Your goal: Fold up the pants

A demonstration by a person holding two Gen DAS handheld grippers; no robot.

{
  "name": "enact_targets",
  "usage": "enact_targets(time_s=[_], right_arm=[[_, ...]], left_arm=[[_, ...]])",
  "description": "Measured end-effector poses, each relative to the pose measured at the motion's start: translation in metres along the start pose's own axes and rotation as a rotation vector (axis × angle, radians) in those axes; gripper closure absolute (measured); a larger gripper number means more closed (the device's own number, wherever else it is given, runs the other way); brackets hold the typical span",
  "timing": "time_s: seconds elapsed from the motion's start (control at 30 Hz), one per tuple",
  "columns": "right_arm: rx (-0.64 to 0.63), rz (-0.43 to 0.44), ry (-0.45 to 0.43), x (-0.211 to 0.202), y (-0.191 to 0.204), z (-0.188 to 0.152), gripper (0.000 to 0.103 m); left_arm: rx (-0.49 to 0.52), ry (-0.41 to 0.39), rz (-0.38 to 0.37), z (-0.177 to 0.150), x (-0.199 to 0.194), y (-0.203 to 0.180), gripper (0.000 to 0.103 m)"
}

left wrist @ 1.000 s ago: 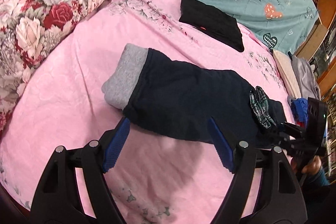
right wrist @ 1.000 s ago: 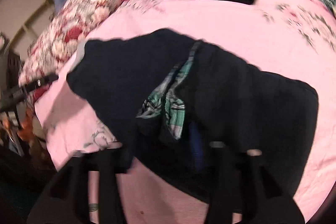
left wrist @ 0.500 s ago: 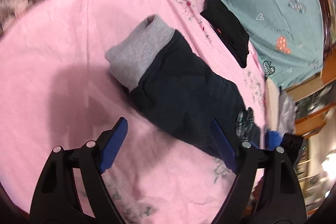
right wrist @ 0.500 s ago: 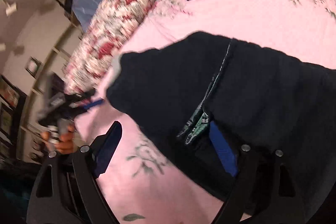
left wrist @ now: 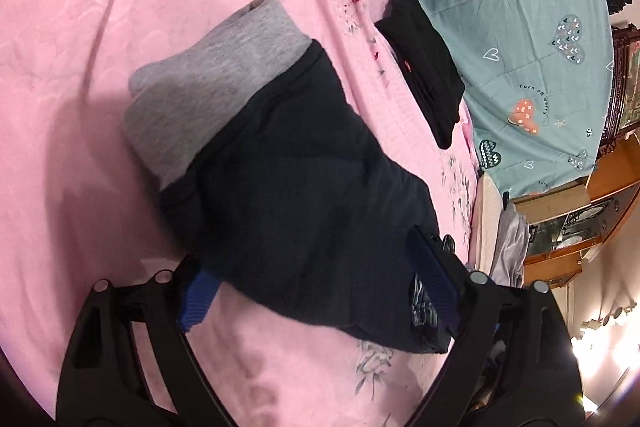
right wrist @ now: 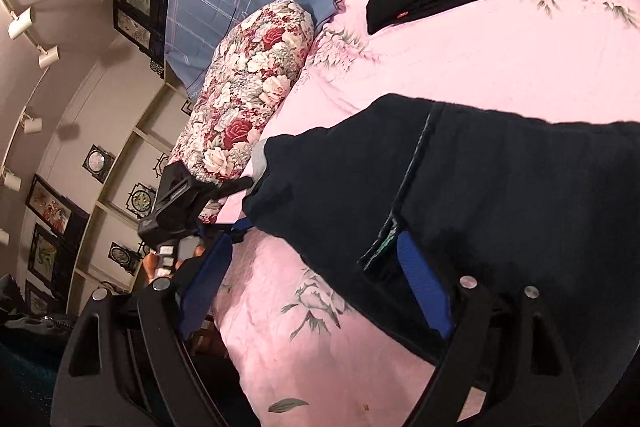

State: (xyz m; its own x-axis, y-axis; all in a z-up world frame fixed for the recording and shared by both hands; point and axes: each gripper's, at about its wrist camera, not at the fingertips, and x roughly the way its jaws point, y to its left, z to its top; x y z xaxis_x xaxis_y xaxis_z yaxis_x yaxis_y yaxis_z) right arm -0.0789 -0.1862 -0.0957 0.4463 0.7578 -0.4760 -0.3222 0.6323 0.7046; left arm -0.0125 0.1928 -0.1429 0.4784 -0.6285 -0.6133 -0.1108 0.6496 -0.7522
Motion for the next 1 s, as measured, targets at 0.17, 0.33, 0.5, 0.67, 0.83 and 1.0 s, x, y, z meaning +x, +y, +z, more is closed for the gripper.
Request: enact_targets(time_s=[0.17,0.33,0.5,0.67,0.83,1.0], right_arm=[[-0.038,0.015,0.034,0.017,0.012,0.001,0.018],[-0.139,0.046,0.105,0.047,0.04,0.002,0.018],[-0.243,0.092,0.195,0.091,0.072,0.01,0.018],[-0.256,0.069,0.28,0.138,0.077,0.012,0.018],[-0.181,0.057,0.331,0.153,0.055,0.007,0.018],[-0.194,0.075,0.329,0.148,0.059,0.006,0.018]], left_arm=[[-0.022,-0.063,0.005,0.0,0.004,-0.004,0.016],[-0.073,-0.095,-0.015,0.001,-0.001,0.007,0.054],[-0.116,-0.09,-0.041,0.005,0.003,0.023,0.079],[-0.089,-0.093,0.008,0.005,0.001,0.016,0.08],[-0.124,-0.113,0.033,0.002,0.003,0.019,0.063],[-0.105,-0.143,0.011,0.002,0.007,0.007,0.047]])
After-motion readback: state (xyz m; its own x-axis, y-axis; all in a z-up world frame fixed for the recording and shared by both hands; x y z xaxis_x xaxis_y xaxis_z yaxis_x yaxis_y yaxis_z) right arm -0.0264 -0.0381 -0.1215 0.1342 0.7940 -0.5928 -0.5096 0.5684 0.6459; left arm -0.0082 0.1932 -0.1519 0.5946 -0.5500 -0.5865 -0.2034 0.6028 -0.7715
